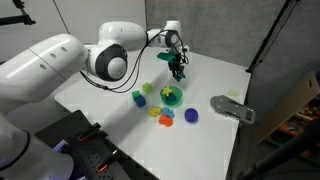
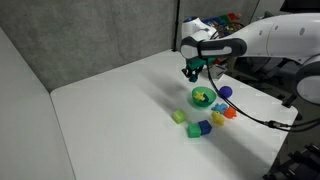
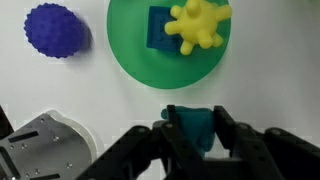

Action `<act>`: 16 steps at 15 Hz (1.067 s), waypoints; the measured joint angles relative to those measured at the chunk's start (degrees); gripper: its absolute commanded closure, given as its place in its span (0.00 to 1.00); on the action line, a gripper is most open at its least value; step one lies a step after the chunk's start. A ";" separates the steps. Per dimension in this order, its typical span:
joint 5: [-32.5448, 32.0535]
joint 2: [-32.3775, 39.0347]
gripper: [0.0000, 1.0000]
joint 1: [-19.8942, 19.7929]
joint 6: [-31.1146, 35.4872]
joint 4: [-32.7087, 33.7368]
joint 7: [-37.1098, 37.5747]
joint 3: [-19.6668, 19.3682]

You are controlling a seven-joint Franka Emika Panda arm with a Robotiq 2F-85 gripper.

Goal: Put the green bear toy in the green bowl

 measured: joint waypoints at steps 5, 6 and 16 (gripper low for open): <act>0.00 -0.42 0.84 -0.72 -1.33 -2.84 0.00 -0.01; 0.00 -0.93 0.84 -0.63 -1.54 -3.83 0.00 -0.01; 0.00 -12.46 0.84 1.65 -2.03 -25.46 5.80 -2.24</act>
